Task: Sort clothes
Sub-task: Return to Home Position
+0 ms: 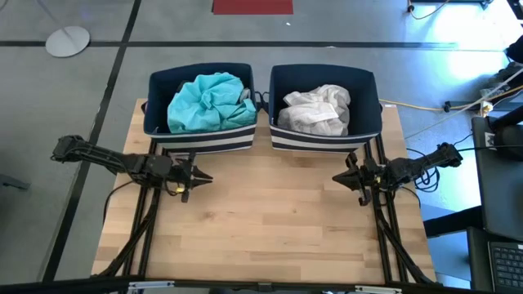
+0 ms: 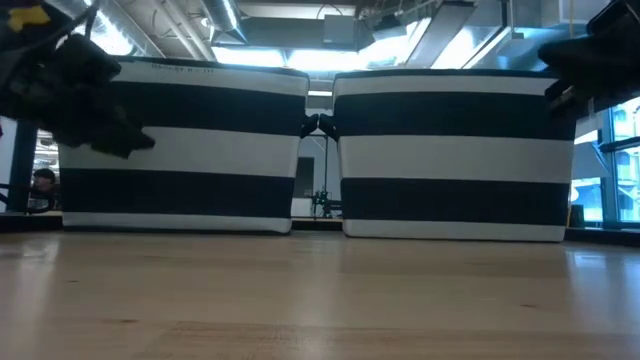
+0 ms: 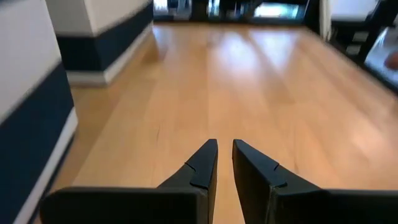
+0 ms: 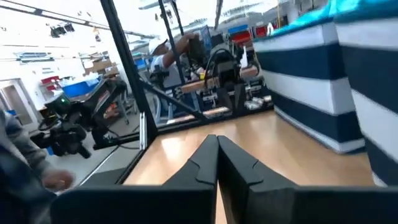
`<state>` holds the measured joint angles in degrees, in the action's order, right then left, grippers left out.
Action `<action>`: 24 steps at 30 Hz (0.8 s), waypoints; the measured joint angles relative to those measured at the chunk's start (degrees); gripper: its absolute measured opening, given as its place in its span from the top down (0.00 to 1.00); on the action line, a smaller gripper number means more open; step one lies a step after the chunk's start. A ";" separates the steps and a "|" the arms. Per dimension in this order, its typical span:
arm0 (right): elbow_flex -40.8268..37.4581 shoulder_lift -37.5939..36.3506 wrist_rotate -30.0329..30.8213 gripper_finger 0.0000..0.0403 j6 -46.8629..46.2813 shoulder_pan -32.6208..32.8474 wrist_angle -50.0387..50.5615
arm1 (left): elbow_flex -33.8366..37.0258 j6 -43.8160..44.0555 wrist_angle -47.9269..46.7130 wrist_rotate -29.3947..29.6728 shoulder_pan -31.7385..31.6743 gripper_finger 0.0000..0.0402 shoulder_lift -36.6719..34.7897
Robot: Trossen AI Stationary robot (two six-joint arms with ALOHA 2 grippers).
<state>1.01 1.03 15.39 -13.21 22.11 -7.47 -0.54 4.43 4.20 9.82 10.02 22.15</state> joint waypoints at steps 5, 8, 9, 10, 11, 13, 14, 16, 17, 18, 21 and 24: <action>0.69 0.08 -0.02 0.98 -1.79 0.00 0.29 | 0.00 0.09 -2.16 -0.13 0.00 0.90 0.69; 0.68 0.10 -0.07 0.98 -1.82 0.00 1.14 | 0.00 0.09 -2.16 -0.13 0.00 0.90 0.66; 0.70 0.10 -0.08 0.98 -1.82 0.00 1.43 | 0.00 0.09 -2.16 -0.13 0.00 0.90 0.66; 0.70 0.10 -0.09 0.98 -1.83 0.00 1.75 | 0.00 0.09 -2.16 -0.13 0.00 0.90 0.66; 0.70 0.10 -0.13 0.98 -1.84 0.00 2.00 | 0.00 0.09 -2.16 -0.15 0.00 0.90 0.66; 0.70 0.10 -0.15 0.98 -1.84 0.00 1.89 | 0.00 0.07 -2.16 -0.16 0.00 0.90 0.66; 0.70 0.10 -0.15 0.98 -1.85 0.00 1.79 | 0.00 -0.06 -2.16 -0.17 0.00 0.90 0.66; 0.72 0.10 -0.17 0.98 -1.86 0.00 1.76 | 0.00 -1.35 -2.18 -0.20 0.00 0.90 0.66; 0.72 0.10 -0.17 0.98 -1.87 0.00 1.75 | 0.00 -2.73 -2.18 -0.21 0.00 0.90 0.66; 0.73 0.10 -0.17 0.98 -1.87 0.00 1.76 | 0.00 -3.91 -2.18 -0.23 0.00 0.90 0.66; 0.77 0.10 -0.19 0.98 -1.95 0.00 2.12 | 0.00 -4.50 -2.14 -0.19 0.00 0.90 0.66; 0.79 0.10 -0.21 0.98 -1.95 0.00 2.09 | 0.00 -1.59 -1.23 2.04 0.00 0.90 0.16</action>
<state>1.80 1.13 15.18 -15.16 22.11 -5.38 -0.54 2.83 2.97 11.87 10.02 22.31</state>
